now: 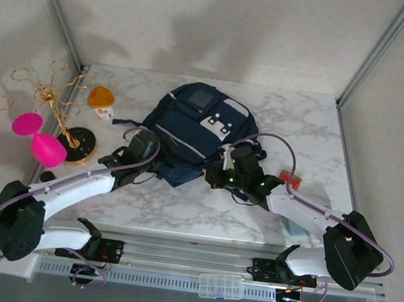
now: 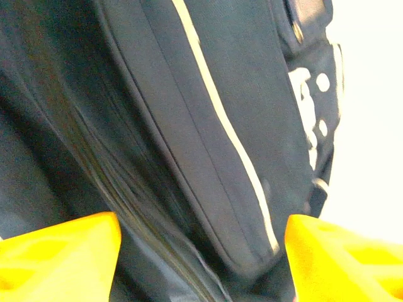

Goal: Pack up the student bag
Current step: Zip the student bag at the center of the table.

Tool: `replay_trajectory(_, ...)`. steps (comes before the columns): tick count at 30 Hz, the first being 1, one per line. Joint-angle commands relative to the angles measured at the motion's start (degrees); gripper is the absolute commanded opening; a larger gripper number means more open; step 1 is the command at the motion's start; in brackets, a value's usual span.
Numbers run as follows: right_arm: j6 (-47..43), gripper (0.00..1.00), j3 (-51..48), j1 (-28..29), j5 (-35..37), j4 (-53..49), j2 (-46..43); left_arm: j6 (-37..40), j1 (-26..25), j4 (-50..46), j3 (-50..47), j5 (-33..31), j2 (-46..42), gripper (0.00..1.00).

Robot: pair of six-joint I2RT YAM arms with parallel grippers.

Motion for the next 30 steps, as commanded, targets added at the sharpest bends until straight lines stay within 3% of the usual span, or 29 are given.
replay_trajectory(1,0.42,0.0,1.04,0.4,-0.66,4.45,0.32,-11.56,-5.73,5.17,-2.24,-2.48,-0.13,0.72)
replay_trajectory(5,0.51,0.0,1.04,0.43,-0.33,4.87,1.0,-19.02,-10.16,11.15,-1.27,-5.06,4.61,0.74)
replay_trajectory(8,0.6,0.0,1.04,0.44,-0.59,5.07,1.51,-20.89,-10.44,9.96,2.99,-5.46,10.13,0.66)
replay_trajectory(14,0.87,0.0,0.8,0.44,4.12,2.96,1.45,-21.75,-10.11,4.15,4.42,-12.25,13.31,0.21)
replay_trajectory(17,1.6,0.0,-0.17,0.23,5.78,2.36,1.54,-20.4,-8.64,3.51,3.52,-12.38,12.67,0.0)
replay_trajectory(23,5.08,0.0,-3.52,-2.94,7.6,1.42,0.13,-16.8,-6.85,-2.98,2.65,-15.87,7.16,0.0)
replay_trajectory(30,8.08,0.0,-8.04,-14.59,3.65,3.85,-0.61,-12.16,-0.07,-5.76,-2.47,-13.92,-1.66,0.0)
